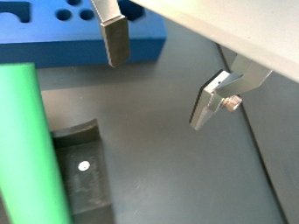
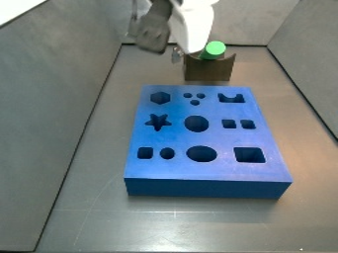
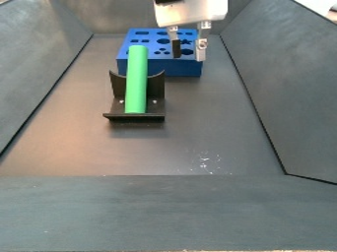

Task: Pick up the oval object. Move up. Place the oval object on the fixture. Regrasp the oval object. Move to above the board. Insert the oval object.
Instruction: Regrasp the oval object.

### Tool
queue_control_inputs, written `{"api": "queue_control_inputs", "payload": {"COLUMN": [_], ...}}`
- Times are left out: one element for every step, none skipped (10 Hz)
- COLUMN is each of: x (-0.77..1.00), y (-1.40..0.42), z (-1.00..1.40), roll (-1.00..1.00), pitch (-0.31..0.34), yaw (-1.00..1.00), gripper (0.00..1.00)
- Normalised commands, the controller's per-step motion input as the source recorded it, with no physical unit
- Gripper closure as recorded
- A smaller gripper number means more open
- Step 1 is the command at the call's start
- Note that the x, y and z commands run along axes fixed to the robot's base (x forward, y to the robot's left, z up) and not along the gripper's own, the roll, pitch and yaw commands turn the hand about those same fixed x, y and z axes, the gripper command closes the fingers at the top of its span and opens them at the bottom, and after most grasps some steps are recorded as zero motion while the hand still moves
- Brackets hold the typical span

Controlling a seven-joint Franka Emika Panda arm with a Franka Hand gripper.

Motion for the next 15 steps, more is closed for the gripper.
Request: {"api": "queue_control_inputs", "payload": {"x": [-0.05, -0.05, -0.04, -0.03, -0.02, 0.0, 0.01, 0.04, 0.05, 0.06, 0.06, 0.07, 0.07, 0.06, 0.06], "y": [-0.01, -0.01, 0.0, -0.01, -0.01, -0.01, -0.01, -0.01, 0.0, -0.02, -0.03, -0.04, -0.04, -0.04, -0.04], "z": [-0.01, 0.01, 0.01, 0.0, -0.02, -0.04, -0.04, -0.03, -0.03, -0.03, -0.01, 0.0, 0.0, -0.01, -0.01], "roll": [0.99, 0.96, 0.96, 0.95, 0.95, 0.79, 0.66, 0.44, 0.34, 0.25, 0.22, 0.17, 0.14, 0.12, 0.1], "pitch": [-0.19, -0.084, -0.022, 0.129, 0.276, 0.479, 0.561, 0.666, 0.678, 0.642, 0.615, 0.521, 0.418, 0.305, 0.167], "yaw": [-1.0, -1.0, -1.0, -1.0, -1.0, -0.79, -0.64, -0.33, -0.13, 0.1, 0.2, 0.33, 0.39, 0.43, 0.42], "gripper": [0.0, 0.0, 0.0, 0.0, 0.0, 0.0, 0.0, 0.0, 0.0, 0.0, 0.0, 0.0, 0.0, 0.0, 0.0]}}
